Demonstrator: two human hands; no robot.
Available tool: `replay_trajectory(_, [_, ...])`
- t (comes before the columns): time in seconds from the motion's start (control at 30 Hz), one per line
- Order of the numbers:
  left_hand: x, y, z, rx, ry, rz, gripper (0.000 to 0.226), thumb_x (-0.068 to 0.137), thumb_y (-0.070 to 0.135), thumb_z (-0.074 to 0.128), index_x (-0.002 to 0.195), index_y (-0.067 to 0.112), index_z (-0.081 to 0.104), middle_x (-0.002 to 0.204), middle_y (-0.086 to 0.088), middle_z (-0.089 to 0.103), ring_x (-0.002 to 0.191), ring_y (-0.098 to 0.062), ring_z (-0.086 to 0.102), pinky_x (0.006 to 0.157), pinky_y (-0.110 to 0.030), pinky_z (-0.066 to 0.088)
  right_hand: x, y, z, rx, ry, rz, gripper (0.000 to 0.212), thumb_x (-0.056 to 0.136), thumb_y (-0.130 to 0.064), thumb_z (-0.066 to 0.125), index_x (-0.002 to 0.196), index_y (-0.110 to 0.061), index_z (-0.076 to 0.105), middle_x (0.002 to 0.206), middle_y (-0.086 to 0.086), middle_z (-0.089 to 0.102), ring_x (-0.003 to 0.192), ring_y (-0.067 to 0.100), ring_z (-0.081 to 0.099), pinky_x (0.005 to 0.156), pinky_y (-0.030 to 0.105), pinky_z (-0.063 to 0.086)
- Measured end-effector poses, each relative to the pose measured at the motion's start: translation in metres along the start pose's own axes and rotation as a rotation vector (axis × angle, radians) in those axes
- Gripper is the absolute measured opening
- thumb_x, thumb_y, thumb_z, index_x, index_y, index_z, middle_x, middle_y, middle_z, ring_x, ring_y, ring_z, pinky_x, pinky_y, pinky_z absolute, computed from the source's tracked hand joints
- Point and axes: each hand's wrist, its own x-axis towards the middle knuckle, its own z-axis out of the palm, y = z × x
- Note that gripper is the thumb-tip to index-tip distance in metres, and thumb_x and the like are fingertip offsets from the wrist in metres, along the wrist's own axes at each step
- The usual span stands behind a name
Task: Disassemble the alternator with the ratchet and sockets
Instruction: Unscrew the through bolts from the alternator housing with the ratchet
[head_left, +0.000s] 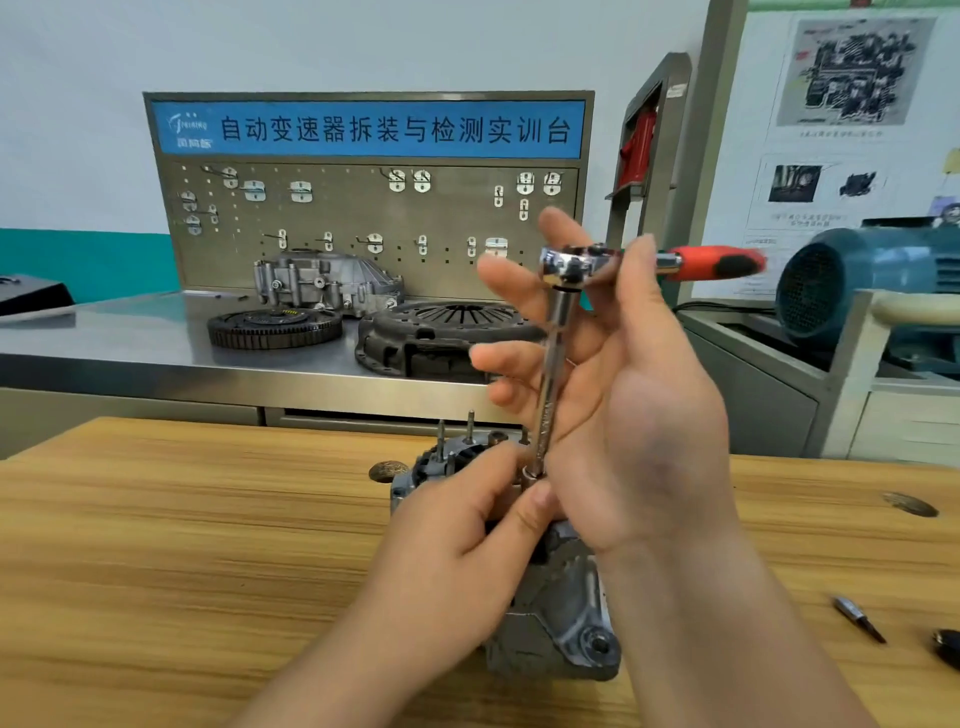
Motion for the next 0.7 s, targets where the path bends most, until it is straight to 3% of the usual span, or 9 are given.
replay_trajectory(0.07, [0.0, -0.0008, 0.0003, 0.023, 0.0, 0.007, 0.031, 0.084, 0.054, 0.042, 0.081, 0.026, 0.057, 0.065, 0.002, 0.059, 0.062, -0.014, 0.055, 0.06, -0.042, 0.046, -0.0004, 0.0003, 0.0019, -0.003, 0.041, -0.029, 0.044, 0.08, -0.05, 0.047, 0.118, -0.033, 0.059, 0.105, 0.001, 0.073, 0.063, 0.015, 0.068, 0.051, 0.021, 0.05])
replay_trajectory(0.17, [0.0017, -0.0009, 0.0017, 0.081, 0.04, -0.022, 0.029, 0.083, 0.045, 0.046, 0.073, 0.019, 0.05, 0.062, 0.002, 0.055, 0.057, -0.008, 0.048, 0.058, -0.037, 0.042, -0.0006, 0.0002, 0.0036, -0.057, 0.069, -0.138, 0.028, 0.085, -0.035, 0.058, 0.113, -0.035, 0.064, 0.119, -0.002, 0.069, 0.078, 0.015, 0.07, 0.054, 0.02, 0.05])
replay_trajectory(0.3, [0.002, -0.0008, 0.0027, 0.091, 0.059, -0.036, 0.026, 0.082, 0.043, 0.047, 0.074, 0.019, 0.053, 0.062, 0.0, 0.057, 0.055, -0.008, 0.047, 0.055, -0.035, 0.04, 0.0007, -0.0007, 0.0033, -0.089, 0.058, -0.161, 0.031, 0.086, -0.028, 0.055, 0.116, -0.034, 0.063, 0.129, -0.005, 0.063, 0.085, 0.015, 0.07, 0.058, 0.02, 0.051])
replay_trajectory(0.37, [0.0014, -0.0004, 0.0018, 0.074, 0.05, -0.018, 0.027, 0.083, 0.046, 0.048, 0.075, 0.021, 0.054, 0.061, -0.001, 0.056, 0.055, -0.009, 0.048, 0.056, -0.035, 0.042, 0.0005, -0.0009, 0.0024, -0.019, 0.035, -0.105, 0.031, 0.087, -0.04, 0.053, 0.116, -0.034, 0.062, 0.121, -0.004, 0.068, 0.075, 0.016, 0.071, 0.057, 0.021, 0.052])
replay_trajectory(0.43, [0.0004, 0.0013, 0.0007, 0.023, 0.022, 0.002, 0.028, 0.083, 0.053, 0.046, 0.077, 0.028, 0.057, 0.061, 0.001, 0.055, 0.058, -0.015, 0.051, 0.059, -0.04, 0.044, 0.0008, -0.0024, 0.0004, 0.006, 0.025, -0.035, 0.043, 0.083, -0.051, 0.045, 0.118, -0.029, 0.06, 0.106, -0.001, 0.074, 0.064, 0.015, 0.07, 0.055, 0.021, 0.052])
replay_trajectory(0.53, [0.0, 0.0032, -0.0008, 0.037, -0.013, 0.027, 0.021, 0.083, 0.056, 0.038, 0.078, 0.043, 0.054, 0.06, 0.01, 0.053, 0.058, -0.008, 0.049, 0.058, -0.035, 0.043, 0.0011, -0.0034, -0.0005, 0.007, 0.039, -0.003, 0.051, 0.08, -0.051, 0.043, 0.119, -0.023, 0.059, 0.096, 0.0, 0.075, 0.062, 0.014, 0.069, 0.051, 0.02, 0.051])
replay_trajectory(0.63, [0.0012, 0.003, 0.0005, 0.081, 0.017, -0.002, 0.027, 0.09, 0.046, 0.047, 0.073, 0.026, 0.052, 0.059, 0.014, 0.054, 0.058, -0.004, 0.05, 0.054, -0.028, 0.038, 0.0007, -0.0018, 0.0011, -0.052, 0.057, -0.098, 0.029, 0.086, -0.04, 0.056, 0.111, -0.03, 0.065, 0.108, -0.003, 0.072, 0.078, 0.015, 0.069, 0.056, 0.021, 0.051])
replay_trajectory(0.7, [0.0021, 0.0039, 0.0017, 0.083, 0.041, -0.034, 0.031, 0.092, 0.038, 0.049, 0.068, 0.017, 0.05, 0.056, 0.017, 0.054, 0.056, 0.003, 0.051, 0.048, -0.018, 0.03, 0.0011, -0.0031, 0.0015, -0.122, 0.058, -0.157, 0.026, 0.086, -0.027, 0.057, 0.109, -0.034, 0.067, 0.119, -0.005, 0.068, 0.087, 0.013, 0.068, 0.06, 0.021, 0.051])
